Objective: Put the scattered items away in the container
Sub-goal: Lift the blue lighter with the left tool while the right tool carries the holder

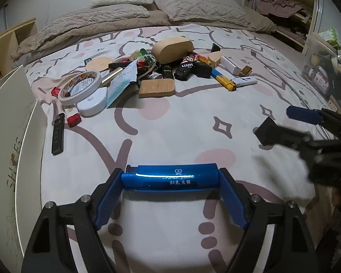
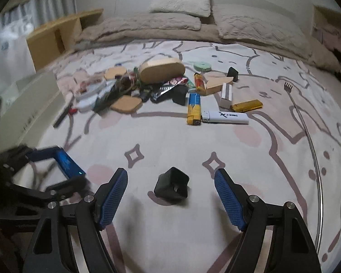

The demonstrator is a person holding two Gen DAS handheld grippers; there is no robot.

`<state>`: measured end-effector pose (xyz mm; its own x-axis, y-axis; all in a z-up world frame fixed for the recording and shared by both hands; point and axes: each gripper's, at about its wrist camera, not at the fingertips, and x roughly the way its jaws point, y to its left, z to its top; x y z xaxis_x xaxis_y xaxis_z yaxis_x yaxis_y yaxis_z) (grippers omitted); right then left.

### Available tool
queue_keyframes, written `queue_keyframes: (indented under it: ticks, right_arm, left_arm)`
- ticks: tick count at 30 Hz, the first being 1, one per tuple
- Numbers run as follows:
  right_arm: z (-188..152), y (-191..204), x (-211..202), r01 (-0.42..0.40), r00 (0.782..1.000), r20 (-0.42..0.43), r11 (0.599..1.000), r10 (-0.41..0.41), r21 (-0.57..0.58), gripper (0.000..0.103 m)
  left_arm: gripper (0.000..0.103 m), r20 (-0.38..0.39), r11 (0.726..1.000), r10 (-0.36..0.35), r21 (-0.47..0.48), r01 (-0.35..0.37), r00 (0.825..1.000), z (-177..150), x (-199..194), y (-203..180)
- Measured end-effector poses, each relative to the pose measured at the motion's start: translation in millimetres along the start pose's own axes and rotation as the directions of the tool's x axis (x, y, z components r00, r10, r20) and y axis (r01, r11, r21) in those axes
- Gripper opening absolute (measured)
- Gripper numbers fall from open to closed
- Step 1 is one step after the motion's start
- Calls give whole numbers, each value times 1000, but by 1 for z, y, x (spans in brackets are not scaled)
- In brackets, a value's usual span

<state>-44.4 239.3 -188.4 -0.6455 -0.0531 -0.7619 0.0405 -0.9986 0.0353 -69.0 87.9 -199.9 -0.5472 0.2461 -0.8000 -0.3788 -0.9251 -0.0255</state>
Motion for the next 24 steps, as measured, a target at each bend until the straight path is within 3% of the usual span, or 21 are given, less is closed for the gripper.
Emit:
queue_keyframes:
  ticks: [12, 19, 24]
  right_arm:
    - [-4, -55, 4, 113, 993, -47, 978, -107, 175, 79]
    - [-7, -80, 5, 120, 992, -72, 960, -106, 251, 79]
    - [-5, -85, -3, 73, 997, -21, 952, -70, 298, 79]
  left_arm:
    - [82, 15, 1000, -6, -16, 6, 1000, 0, -8, 3]
    - [82, 16, 1000, -9, -19, 9, 1000, 0, -10, 3]
    - [82, 17, 1000, -9, -20, 9, 1000, 0, -10, 4]
